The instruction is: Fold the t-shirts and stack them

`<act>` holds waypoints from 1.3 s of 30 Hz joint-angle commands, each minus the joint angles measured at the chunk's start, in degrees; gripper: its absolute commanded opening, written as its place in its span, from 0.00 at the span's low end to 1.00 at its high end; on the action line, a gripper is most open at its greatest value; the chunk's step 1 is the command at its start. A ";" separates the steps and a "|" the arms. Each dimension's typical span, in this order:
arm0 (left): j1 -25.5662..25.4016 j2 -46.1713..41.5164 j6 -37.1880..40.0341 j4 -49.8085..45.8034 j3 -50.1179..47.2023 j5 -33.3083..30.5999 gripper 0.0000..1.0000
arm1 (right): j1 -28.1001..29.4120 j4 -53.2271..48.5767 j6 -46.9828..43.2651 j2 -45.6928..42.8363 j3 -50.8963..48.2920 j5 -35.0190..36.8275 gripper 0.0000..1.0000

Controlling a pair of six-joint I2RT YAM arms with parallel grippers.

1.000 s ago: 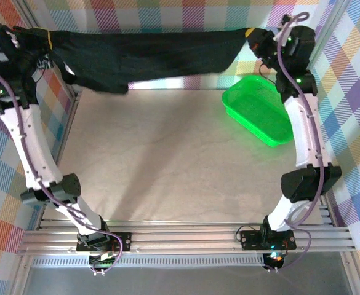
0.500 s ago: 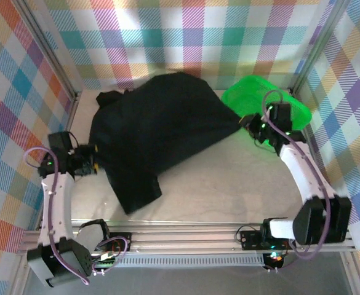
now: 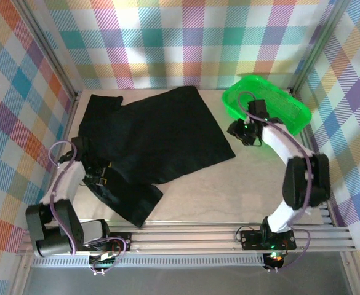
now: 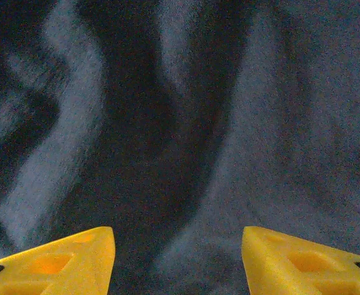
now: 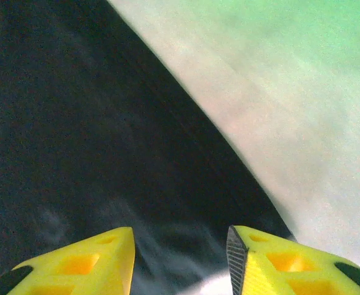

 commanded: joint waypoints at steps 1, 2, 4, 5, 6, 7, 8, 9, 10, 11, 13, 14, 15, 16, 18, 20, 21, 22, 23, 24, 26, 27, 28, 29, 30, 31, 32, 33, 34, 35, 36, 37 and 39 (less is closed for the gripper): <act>-0.48 3.35 2.30 4.05 5.07 -0.55 0.56 | 2.63 3.44 -1.77 9.42 8.62 3.33 0.44; -0.48 4.31 2.89 3.62 6.46 -1.03 0.56 | 3.42 4.17 -1.72 12.24 11.40 4.62 0.45; -0.40 5.84 4.07 2.79 8.88 -1.87 0.56 | 4.26 4.70 -1.80 17.03 16.54 7.03 0.45; -0.34 6.85 4.61 2.46 10.09 -1.96 0.56 | 4.40 4.57 -1.58 20.57 20.51 8.42 0.46; -0.31 7.55 4.88 2.34 10.79 -1.81 0.56 | 4.35 4.33 -0.97 22.67 22.94 9.25 0.46; -0.24 8.25 5.26 2.22 11.53 -1.82 0.56 | 4.23 3.75 -0.10 25.19 25.78 10.52 0.47; -0.15 8.63 5.58 2.05 12.19 -1.80 0.56 | 3.99 3.16 0.37 27.06 28.17 11.71 0.47; 0.00 9.19 5.87 1.76 12.63 -1.81 0.56 | 3.50 2.24 1.09 28.82 30.60 13.36 0.48; 0.17 9.77 6.28 1.51 13.37 -1.67 0.56 | 2.64 1.62 2.28 30.35 32.56 14.93 0.48; 0.33 10.20 6.68 1.37 13.82 -1.33 0.56 | 1.56 1.38 3.54 31.37 33.86 15.63 0.48; 0.64 11.09 7.92 0.55 15.01 -1.01 0.56 | -0.83 1.33 6.36 32.47 35.09 16.12 0.47; 0.80 11.63 8.70 -0.16 15.69 -0.93 0.56 | -2.00 1.63 7.01 32.81 35.54 15.90 0.46; 0.99 12.10 9.32 -0.76 16.09 -1.00 0.57 | -2.68 1.71 7.03 33.07 36.25 15.52 0.46; 1.35 12.45 9.80 -1.16 16.26 -1.01 0.57 | -3.13 1.49 6.35 33.40 37.34 14.81 0.45; 2.25 12.91 10.17 -1.23 16.03 -1.01 0.57 | -2.88 1.95 4.21 33.38 38.82 11.87 0.44; 3.60 13.50 10.12 -0.60 15.62 -0.92 0.58 | -1.52 0.62 2.63 33.00 40.37 8.86 0.44; 4.08 14.00 10.07 -0.12 15.61 -0.73 0.58 | -0.68 -0.40 2.21 32.23 40.40 8.09 0.44; 4.73 14.81 10.11 0.29 15.88 -0.75 0.58 | 0.42 -0.53 1.87 31.05 39.27 7.68 0.45; 5.12 15.86 10.20 0.64 16.59 -0.71 0.58 | 1.59 -0.17 1.81 29.17 37.41 7.70 0.45; 5.32 16.89 10.44 0.87 17.29 -0.64 0.58 | 2.58 0.54 1.74 27.53 35.46 8.02 0.45; 5.38 19.66 11.03 1.06 19.49 -1.17 0.58 | 4.87 2.32 1.58 24.58 31.00 8.39 0.46; 5.32 20.85 11.26 0.99 20.54 -1.54 0.58 | 5.85 2.73 1.18 23.89 29.77 8.17 0.45; 5.32 22.09 11.55 0.68 21.75 -2.15 0.58 | 7.05 2.87 0.50 23.63 28.87 7.94 0.45; 5.36 23.22 11.64 0.71 22.62 -2.49 0.58 | 8.13 3.00 -0.17 23.89 28.52 7.56 0.45; 5.33 24.30 11.79 0.71 23.49 -2.69 0.58 | 9.08 2.87 -0.71 24.60 28.49 7.02 0.45; 5.32 25.26 11.84 0.71 24.32 -2.83 0.58 | 10.00 2.89 -1.00 25.49 28.50 6.44 0.44; 5.32 26.24 12.16 0.70 24.98 -2.85 0.58 | 10.59 3.44 -1.33 26.34 28.50 5.65 0.44; 5.36 27.44 12.43 0.48 25.81 -2.89 0.58 | 11.24 4.13 -1.75 27.49 28.77 4.69 0.44; 5.32 28.53 12.86 0.09 26.65 -2.99 0.58 | 11.74 3.61 -2.03 29.16 29.81 4.33 0.44; 5.32 29.75 13.14 -0.29 27.42 -3.08 0.58 | 11.85 3.01 -2.03 30.64 30.72 3.98 0.44; 5.35 30.61 13.50 -0.42 27.85 -3.03 0.58 | 11.87 2.26 -1.92 32.19 31.74 3.59 0.44; 5.36 31.54 13.76 -0.43 28.24 -2.87 0.58 | 11.86 0.67 -1.84 34.05 33.19 3.58 0.44; 5.32 33.15 14.13 -0.17 28.75 -2.11 0.58 | 11.74 -1.86 -2.40 36.63 35.23 4.13 0.44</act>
